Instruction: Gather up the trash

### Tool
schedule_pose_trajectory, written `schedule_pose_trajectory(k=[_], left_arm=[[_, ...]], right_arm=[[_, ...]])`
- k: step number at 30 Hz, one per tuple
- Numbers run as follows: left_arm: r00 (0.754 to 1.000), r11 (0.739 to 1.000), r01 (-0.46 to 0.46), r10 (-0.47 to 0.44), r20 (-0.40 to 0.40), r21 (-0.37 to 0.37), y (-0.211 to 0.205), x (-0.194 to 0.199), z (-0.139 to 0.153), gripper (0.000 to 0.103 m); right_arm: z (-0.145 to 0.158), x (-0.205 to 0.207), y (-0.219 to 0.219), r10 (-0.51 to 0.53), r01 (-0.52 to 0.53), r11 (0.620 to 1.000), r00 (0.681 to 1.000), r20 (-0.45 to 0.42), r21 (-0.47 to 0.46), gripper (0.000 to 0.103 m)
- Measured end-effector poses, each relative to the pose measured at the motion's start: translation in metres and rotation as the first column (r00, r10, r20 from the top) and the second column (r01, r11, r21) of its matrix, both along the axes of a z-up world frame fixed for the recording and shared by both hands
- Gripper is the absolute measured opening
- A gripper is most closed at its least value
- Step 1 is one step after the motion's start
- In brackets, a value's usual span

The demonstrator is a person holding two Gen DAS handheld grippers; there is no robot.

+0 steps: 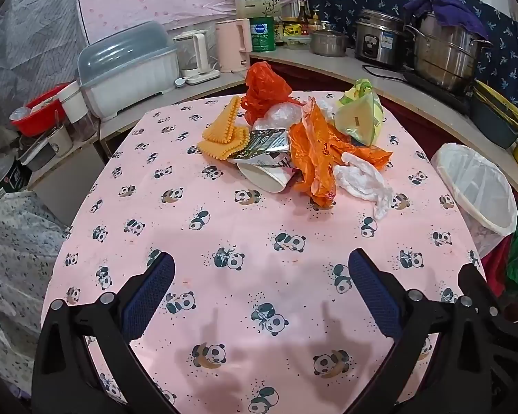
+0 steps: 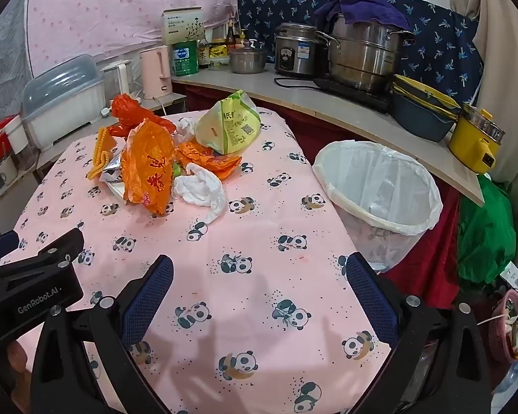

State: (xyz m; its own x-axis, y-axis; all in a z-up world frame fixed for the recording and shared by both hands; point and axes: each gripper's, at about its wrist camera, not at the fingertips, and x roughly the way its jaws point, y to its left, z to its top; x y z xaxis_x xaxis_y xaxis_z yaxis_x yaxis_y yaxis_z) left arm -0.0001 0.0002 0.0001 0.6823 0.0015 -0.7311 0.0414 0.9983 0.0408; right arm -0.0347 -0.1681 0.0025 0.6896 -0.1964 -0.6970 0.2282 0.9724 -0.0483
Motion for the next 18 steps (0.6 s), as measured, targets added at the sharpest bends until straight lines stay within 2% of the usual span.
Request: schedule_pose_trajectory(k=[18], left_arm=[[1.000,1.000,0.004,-0.004,0.007,0.002,-0.003,0.003,-0.004,0.096]], right_arm=[[-0.005,0.002,-0.005,-0.015,0.015,1.000,1.000,-0.008,0.008,0.096]])
